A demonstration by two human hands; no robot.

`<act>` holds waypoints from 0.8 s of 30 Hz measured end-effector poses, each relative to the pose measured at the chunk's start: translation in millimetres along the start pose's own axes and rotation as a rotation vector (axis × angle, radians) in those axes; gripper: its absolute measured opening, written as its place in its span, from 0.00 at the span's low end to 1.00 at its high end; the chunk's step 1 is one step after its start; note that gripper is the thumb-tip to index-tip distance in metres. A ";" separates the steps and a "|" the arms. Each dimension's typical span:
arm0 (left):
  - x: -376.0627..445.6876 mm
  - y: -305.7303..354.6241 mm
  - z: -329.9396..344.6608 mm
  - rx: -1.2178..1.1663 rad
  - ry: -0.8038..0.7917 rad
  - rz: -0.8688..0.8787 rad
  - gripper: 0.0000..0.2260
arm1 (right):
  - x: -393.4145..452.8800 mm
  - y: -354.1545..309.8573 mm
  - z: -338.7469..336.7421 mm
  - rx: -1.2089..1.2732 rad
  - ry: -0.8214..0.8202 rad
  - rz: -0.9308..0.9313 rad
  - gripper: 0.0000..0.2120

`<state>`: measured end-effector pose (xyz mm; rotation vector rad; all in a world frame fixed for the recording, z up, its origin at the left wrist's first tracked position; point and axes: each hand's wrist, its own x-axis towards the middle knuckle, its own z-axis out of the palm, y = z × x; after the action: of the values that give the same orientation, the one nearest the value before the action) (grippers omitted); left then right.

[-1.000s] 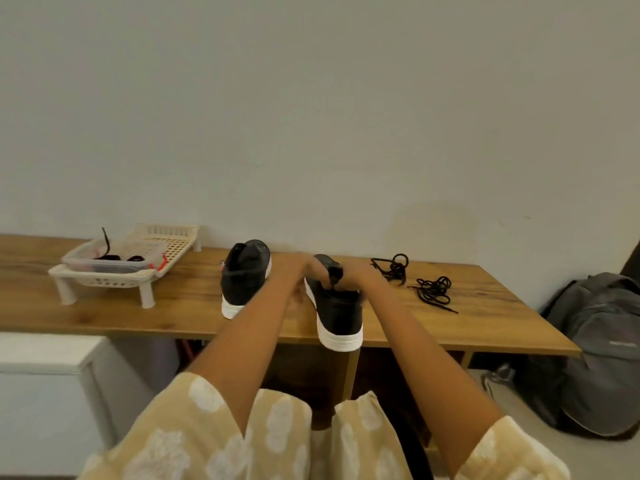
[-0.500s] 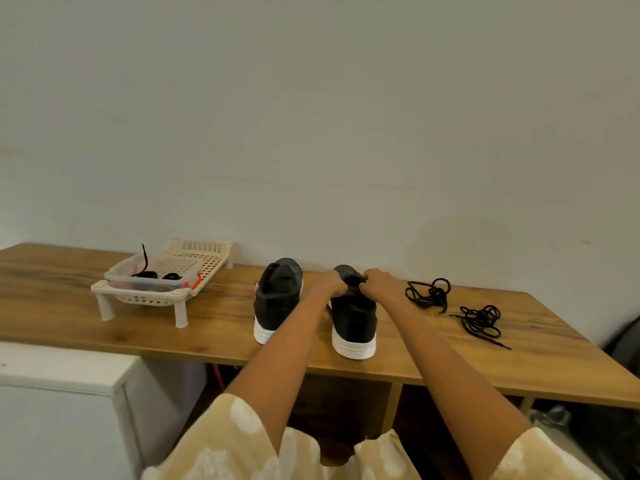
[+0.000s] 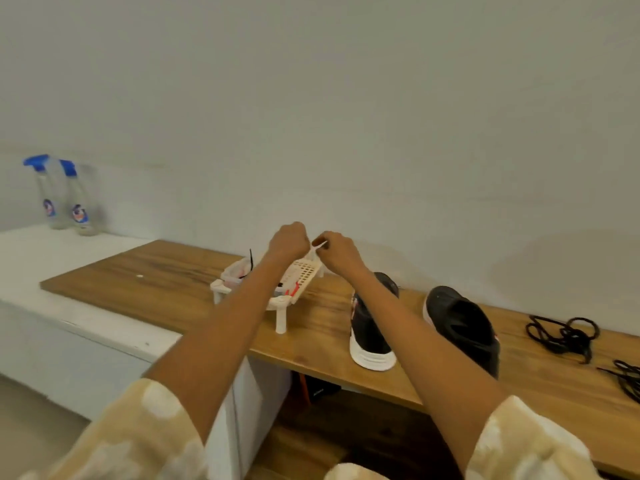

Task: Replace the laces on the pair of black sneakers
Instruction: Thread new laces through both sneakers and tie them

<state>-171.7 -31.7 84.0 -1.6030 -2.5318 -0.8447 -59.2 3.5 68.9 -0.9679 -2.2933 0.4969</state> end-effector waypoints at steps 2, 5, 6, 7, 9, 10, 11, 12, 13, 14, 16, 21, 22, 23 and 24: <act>8.3 -36.8 -10.2 0.079 -0.056 -0.047 0.09 | 17.0 -19.6 24.1 -0.067 -0.139 -0.032 0.14; 20.2 -75.0 -12.2 0.180 -0.179 -0.069 0.10 | 43.6 -34.5 59.5 -0.187 -0.293 -0.076 0.15; 24.0 -82.2 -8.0 0.214 -0.224 -0.054 0.10 | 49.1 -35.2 67.8 -0.216 -0.330 -0.079 0.16; 28.3 -86.9 -1.9 0.256 -0.264 -0.032 0.10 | 54.9 -34.5 75.0 -0.241 -0.352 -0.080 0.16; 35.9 -91.9 12.5 0.336 -0.323 0.019 0.11 | 66.0 -26.9 85.8 -0.263 -0.353 -0.082 0.14; 41.9 -95.6 20.7 0.358 -0.337 0.042 0.12 | 69.8 -22.3 88.7 -0.267 -0.344 -0.083 0.13; 45.8 -98.2 27.1 0.366 -0.348 0.058 0.13 | 71.6 -17.8 89.3 -0.265 -0.331 -0.090 0.13; 49.7 -101.1 33.1 0.368 -0.362 0.070 0.13 | 73.7 -12.6 90.0 -0.252 -0.315 -0.102 0.13; 52.4 -103.4 37.6 0.381 -0.384 0.079 0.13 | 75.9 -7.5 89.5 -0.227 -0.297 -0.109 0.13; 55.0 -106.6 42.7 0.396 -0.405 0.086 0.12 | 77.3 -2.2 88.5 -0.194 -0.277 -0.111 0.14; 57.6 -112.3 49.6 0.416 -0.395 0.102 0.11 | 79.8 5.6 85.9 -0.147 -0.232 -0.110 0.14; 58.7 -107.0 40.4 0.321 -0.194 0.173 0.09 | 81.7 18.0 78.1 -0.020 -0.169 -0.103 0.12; 59.4 -103.5 34.2 0.267 -0.167 0.165 0.09 | 80.7 19.1 74.9 0.027 -0.146 -0.107 0.13; 59.8 -99.5 27.0 0.184 -0.136 0.150 0.09 | 79.5 19.5 71.4 0.088 -0.129 -0.109 0.15; 60.2 -94.3 19.1 0.067 -0.096 0.134 0.08 | 78.0 19.2 66.6 0.185 -0.129 -0.094 0.19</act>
<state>-274.7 -3.4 45.7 -1.8092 -2.4502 -0.6780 -136.1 66.9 37.7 -0.7540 -2.3448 0.7349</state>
